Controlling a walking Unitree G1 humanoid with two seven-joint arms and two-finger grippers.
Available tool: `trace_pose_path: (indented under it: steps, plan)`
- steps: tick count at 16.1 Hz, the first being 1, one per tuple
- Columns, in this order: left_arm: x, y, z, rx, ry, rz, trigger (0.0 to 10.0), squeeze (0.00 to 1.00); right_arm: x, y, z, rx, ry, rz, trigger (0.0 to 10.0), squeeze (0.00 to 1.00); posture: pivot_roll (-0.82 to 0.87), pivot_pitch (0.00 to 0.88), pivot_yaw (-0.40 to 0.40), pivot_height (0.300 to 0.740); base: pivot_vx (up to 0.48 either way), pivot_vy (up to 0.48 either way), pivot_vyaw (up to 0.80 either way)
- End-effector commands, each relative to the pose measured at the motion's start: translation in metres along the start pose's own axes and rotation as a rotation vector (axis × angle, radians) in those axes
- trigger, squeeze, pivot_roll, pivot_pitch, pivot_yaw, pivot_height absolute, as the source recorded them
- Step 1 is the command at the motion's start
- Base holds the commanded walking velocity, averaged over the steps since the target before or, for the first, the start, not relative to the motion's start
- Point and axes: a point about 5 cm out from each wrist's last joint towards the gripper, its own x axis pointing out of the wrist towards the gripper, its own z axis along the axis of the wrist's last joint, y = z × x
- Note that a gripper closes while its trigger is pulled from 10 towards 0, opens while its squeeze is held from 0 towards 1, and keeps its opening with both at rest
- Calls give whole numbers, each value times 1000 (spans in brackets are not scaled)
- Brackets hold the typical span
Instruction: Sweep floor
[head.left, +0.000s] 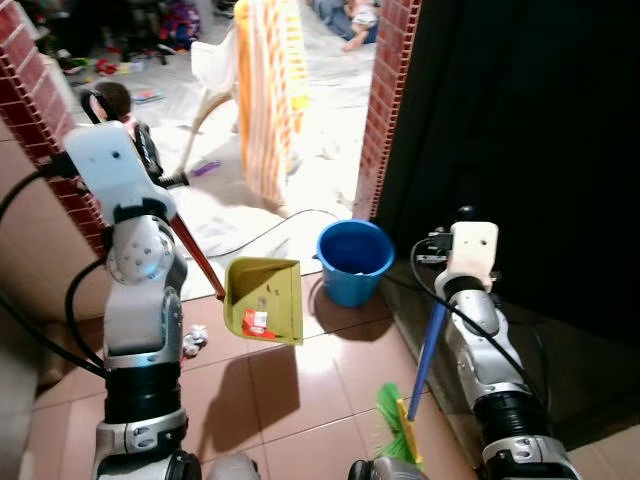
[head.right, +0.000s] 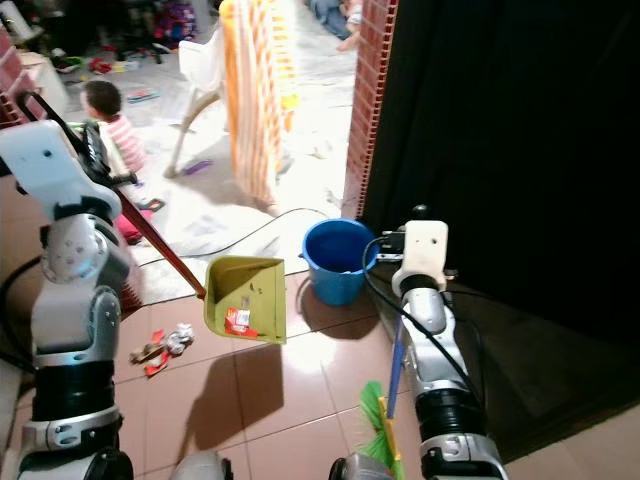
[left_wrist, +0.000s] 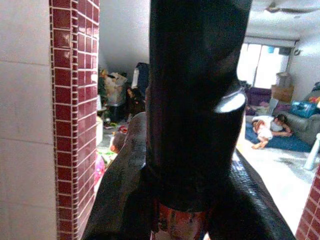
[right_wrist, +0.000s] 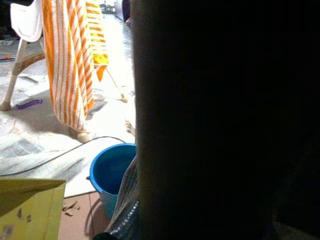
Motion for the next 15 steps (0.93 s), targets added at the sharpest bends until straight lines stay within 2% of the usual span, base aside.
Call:
trace_pose_path:
  steps: [1, 4, 14, 15]
  plan:
    - [10, -1, 25, -34, -108, 3, 10000, 0, 0, 0, -2, -12, 12, 5, 10000, 0, -9, 0, 2, 740, 0, 0, 0]
    - [17, -2, 33, -55, -144, 4, 10000, 0, 0, 0, -4, -15, 19, 12, 10000, 0, -9, 0, 2, 740, 220, 0, -554]
    - [20, -9, 42, -79, -174, 10, 10000, 0, -4, 7, -8, -46, 25, 73, 10000, 0, -13, 0, -1, 740, 461, 0, 0]
    - [21, -8, 43, -80, -177, 13, 10000, 0, -4, 9, -6, -52, 8, 91, 10000, 0, -13, 0, -1, 740, 442, 0, 681]
